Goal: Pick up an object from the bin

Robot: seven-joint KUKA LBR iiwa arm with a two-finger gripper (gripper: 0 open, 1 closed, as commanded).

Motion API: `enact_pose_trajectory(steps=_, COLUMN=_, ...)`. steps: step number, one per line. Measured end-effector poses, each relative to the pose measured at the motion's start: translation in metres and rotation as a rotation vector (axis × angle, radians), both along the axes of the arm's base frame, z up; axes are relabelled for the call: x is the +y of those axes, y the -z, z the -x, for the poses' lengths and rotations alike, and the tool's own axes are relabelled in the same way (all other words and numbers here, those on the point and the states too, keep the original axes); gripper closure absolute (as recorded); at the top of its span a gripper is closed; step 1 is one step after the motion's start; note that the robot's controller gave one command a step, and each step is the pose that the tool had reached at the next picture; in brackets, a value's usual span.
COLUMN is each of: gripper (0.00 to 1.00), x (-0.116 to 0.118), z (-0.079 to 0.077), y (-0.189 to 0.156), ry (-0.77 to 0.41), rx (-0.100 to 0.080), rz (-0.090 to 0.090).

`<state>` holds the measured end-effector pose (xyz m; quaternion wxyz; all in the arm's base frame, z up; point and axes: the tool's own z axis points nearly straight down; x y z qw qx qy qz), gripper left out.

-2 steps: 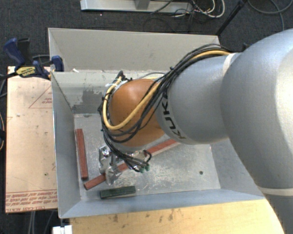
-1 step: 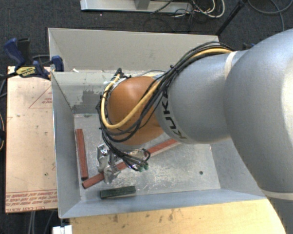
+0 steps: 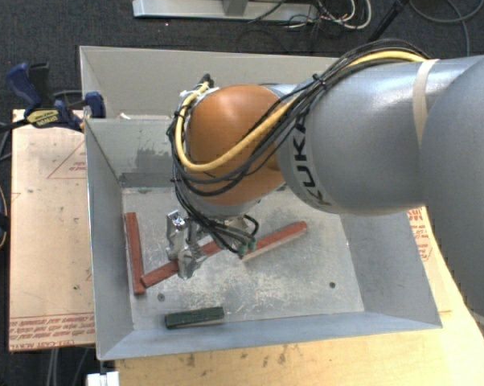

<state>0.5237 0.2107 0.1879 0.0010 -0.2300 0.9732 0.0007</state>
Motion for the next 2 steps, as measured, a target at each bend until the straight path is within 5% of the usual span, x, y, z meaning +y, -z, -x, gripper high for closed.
enact_pose_trajectory(steps=1, gripper=1.0, x=0.0, z=0.0, y=0.0, ry=0.0, rx=0.0, rz=0.0)
enact_pose_trajectory(steps=2, gripper=1.0, x=-0.003, z=-0.006, y=-0.09, ry=-0.039, rx=-0.001, rz=0.0)
